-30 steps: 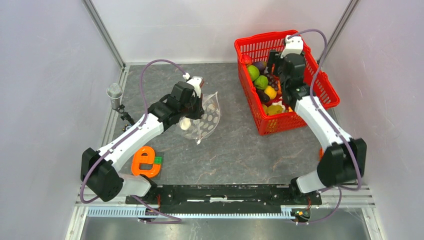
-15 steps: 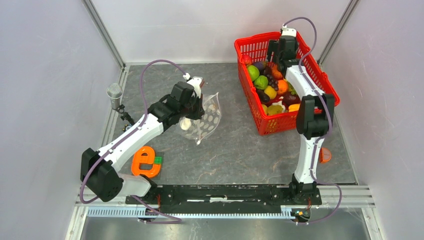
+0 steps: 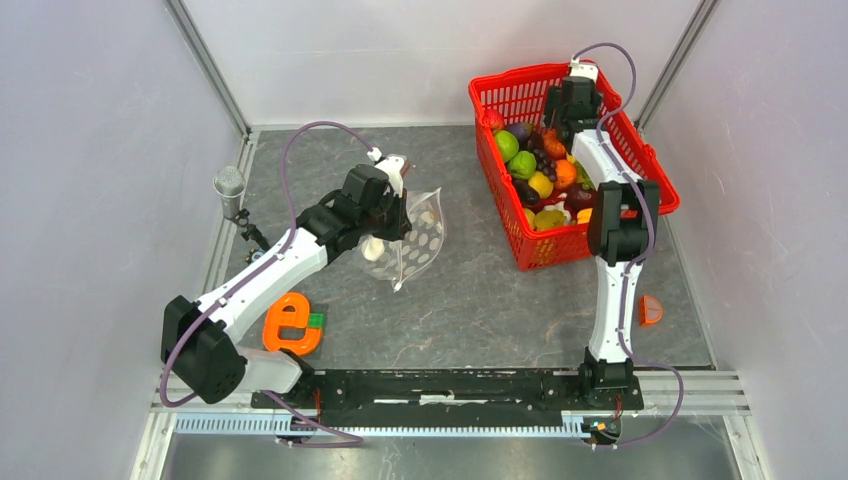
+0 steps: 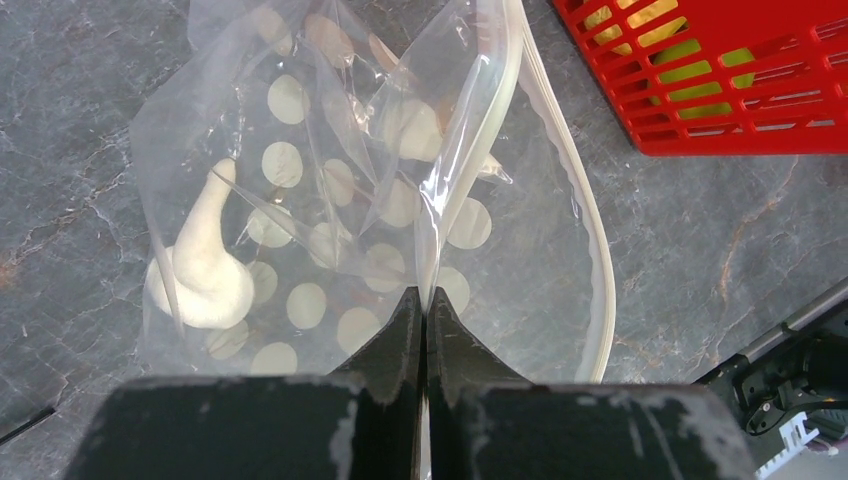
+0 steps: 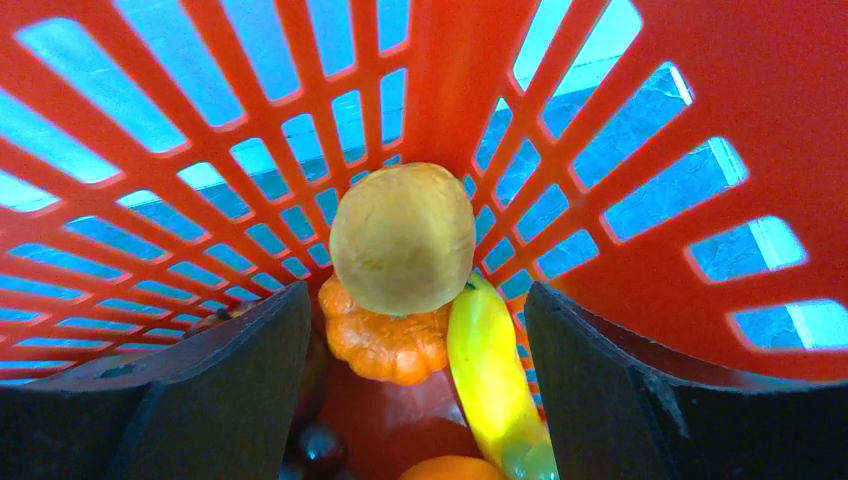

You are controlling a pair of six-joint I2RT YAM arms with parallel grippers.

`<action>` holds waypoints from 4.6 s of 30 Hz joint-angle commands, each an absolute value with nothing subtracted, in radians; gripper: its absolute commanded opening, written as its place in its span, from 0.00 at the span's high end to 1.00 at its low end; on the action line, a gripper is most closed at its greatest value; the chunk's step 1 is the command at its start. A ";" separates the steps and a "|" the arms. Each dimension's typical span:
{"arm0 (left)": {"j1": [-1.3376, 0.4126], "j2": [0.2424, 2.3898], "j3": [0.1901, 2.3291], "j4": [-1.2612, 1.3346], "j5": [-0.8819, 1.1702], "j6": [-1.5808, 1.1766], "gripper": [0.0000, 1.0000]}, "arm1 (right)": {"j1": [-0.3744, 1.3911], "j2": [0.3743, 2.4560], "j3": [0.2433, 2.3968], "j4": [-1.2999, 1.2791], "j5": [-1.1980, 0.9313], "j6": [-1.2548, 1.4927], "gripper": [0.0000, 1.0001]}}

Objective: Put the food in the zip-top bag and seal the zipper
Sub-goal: Pick up the fake fruit from the bin, then place the fake fruit in the zipper food storage bag, then pick up the fake fruit from the bin.

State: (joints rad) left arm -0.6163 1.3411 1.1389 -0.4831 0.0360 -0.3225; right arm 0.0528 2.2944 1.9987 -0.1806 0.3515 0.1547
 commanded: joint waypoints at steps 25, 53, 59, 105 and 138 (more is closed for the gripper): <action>-0.614 1.314 1.143 -0.449 0.049 -0.366 0.98 | 0.028 1.963 1.637 0.107 0.044 0.192 0.71; -0.615 1.310 1.148 -0.439 0.042 -0.367 0.98 | 0.224 1.183 0.785 0.464 -0.537 0.286 0.65; -0.615 1.289 1.145 -0.437 0.029 -0.366 0.98 | 0.373 1.118 0.745 0.410 -0.597 0.149 0.65; -0.616 1.256 1.115 -0.410 0.011 -0.374 0.98 | 0.779 1.143 0.903 0.283 0.008 -0.132 0.17; -0.617 1.247 1.106 -0.400 0.041 -0.379 0.98 | 0.114 1.744 1.466 -0.343 0.570 0.043 0.09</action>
State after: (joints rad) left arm -0.6147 1.2797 1.1076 -0.4461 0.0288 -0.3485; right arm 0.1184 1.6962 1.3815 -0.3141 0.4370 0.1116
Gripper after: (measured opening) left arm 0.040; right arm 0.922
